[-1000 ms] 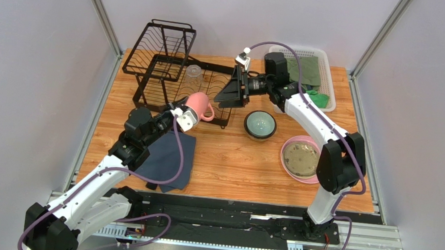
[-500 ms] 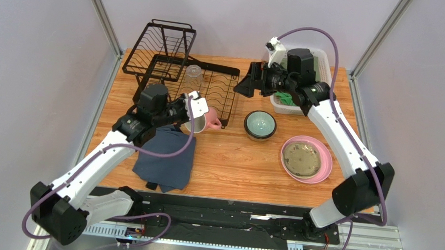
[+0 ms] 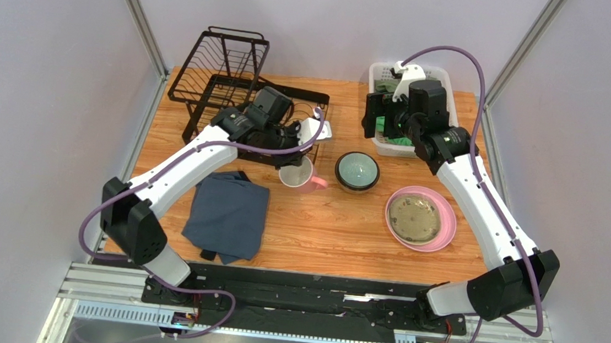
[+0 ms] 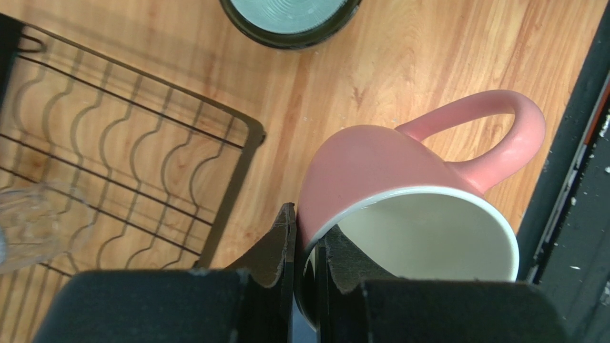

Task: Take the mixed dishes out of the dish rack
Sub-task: Place the cup at the center of the board.

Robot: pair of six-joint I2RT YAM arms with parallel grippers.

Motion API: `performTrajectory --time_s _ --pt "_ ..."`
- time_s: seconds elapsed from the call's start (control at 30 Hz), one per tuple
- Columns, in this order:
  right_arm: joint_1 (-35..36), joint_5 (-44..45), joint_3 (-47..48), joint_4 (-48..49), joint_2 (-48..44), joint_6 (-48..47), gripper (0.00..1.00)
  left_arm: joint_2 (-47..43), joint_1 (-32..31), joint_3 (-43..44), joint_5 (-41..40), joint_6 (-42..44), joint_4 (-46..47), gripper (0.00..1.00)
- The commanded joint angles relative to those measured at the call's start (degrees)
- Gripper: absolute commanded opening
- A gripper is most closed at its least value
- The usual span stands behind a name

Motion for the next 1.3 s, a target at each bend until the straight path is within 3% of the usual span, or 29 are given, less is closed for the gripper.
performTrajectory --time_s 0.0,0.33,0.73,0.93,1.27 --pt "-2.3 6.6 -0.8 0.3 -2.9 -1.9 1.0 2.1 -2.4 5.2 1.2 -3.9 -3.9 0.0" --pt "-10.1 8.1 -2.1 -0.2 -2.4 -1.2 1.0 13.7 -10.7 14.0 -1.3 -6.3 -5.8 0.0" --pt "-14.8 6.6 -6.0 1.5 -3.7 -2.5 1.0 30.8 -18.4 32.5 -4.2 -6.2 -11.3 0.0" --pt "-15.9 5.0 -7.0 1.6 -4.5 -3.2 1.0 36.9 -20.9 37.6 -6.1 -6.2 -14.6 0.0" --pt "-17.2 3.1 -9.8 2.8 -5.6 -3.5 1.0 40.1 -22.3 38.8 -8.1 -7.0 -15.2 0.0"
